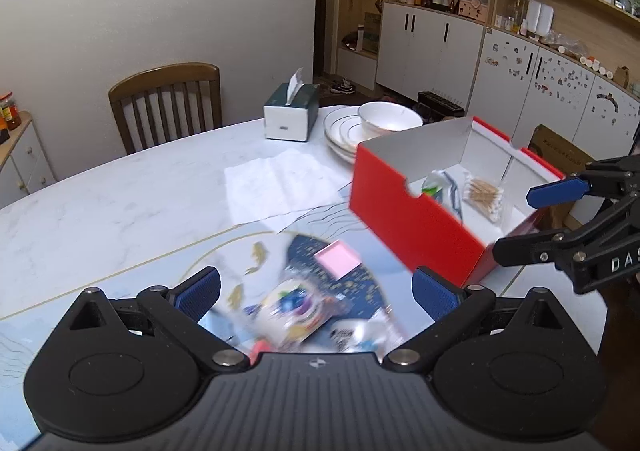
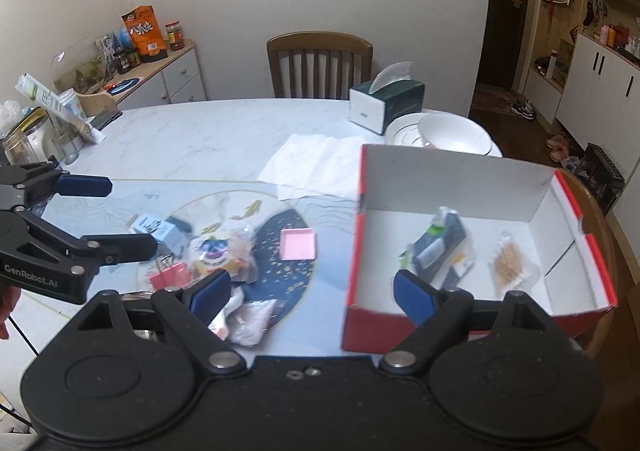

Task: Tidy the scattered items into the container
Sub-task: 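Withdraw both tools from the box back toward the item pile, then grasp the cartoon plush with the left tool while the right tool grasps the gold snack bag, then carry the plush and gold snack bag over the red box with both tools, then open both tools to drop the plush and snack bag into the box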

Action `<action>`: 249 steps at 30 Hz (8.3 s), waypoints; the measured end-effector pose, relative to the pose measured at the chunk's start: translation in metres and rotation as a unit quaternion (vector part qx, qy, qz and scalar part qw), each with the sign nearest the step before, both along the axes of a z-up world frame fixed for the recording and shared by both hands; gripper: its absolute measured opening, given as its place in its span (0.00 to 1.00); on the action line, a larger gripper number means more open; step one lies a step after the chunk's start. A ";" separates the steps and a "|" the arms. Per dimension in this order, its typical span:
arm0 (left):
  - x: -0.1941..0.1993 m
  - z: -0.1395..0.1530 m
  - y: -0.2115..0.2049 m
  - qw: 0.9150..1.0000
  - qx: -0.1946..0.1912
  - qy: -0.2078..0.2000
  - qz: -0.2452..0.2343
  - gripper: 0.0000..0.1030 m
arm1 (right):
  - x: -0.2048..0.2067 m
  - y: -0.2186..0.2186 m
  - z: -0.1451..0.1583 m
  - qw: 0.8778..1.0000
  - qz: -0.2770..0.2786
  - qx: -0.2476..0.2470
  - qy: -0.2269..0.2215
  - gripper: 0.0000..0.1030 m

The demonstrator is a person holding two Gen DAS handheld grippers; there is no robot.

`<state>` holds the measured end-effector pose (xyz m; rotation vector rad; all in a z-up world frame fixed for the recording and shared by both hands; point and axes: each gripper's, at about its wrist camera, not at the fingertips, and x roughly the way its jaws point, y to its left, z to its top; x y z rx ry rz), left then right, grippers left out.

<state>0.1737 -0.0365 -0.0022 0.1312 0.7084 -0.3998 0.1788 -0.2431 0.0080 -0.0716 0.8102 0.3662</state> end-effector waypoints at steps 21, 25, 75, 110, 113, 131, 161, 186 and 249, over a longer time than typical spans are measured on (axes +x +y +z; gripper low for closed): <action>-0.026 -0.050 0.107 0.996 0.023 0.045 0.074 0.99 | -0.021 0.088 -0.025 0.999 0.040 0.002 0.033 0.85; -0.029 -0.066 0.109 0.995 0.025 0.060 0.070 0.99 | -0.022 0.108 -0.034 0.998 0.050 0.000 0.047 0.85; -0.037 -0.121 0.118 0.991 -0.006 0.108 0.072 0.51 | -0.002 0.180 -0.106 0.986 0.053 -0.015 0.156 0.50; -0.053 -0.045 0.084 0.995 -0.021 0.068 0.066 0.47 | -0.014 0.123 -0.032 0.994 0.048 0.039 0.090 0.45; -0.053 -0.035 0.072 0.996 -0.021 0.057 0.059 0.47 | -0.014 0.110 -0.026 0.995 0.043 0.042 0.083 0.45; -0.039 0.006 -0.017 0.999 -0.028 0.022 0.010 0.47 | -0.006 0.005 0.008 0.997 0.005 0.055 0.050 0.44; 0.035 0.009 -0.210 0.997 0.009 -0.007 -0.079 0.47 | 0.059 -0.171 0.008 0.998 -0.056 0.026 0.017 0.44; 0.129 -0.043 -0.243 0.992 0.121 0.016 -0.043 0.47 | 0.117 -0.153 -0.041 0.999 -0.007 -0.009 0.051 0.44; 0.135 -0.060 -0.253 0.985 0.113 0.105 -0.083 0.66 | 0.112 -0.166 -0.044 0.996 0.039 -0.018 0.074 0.64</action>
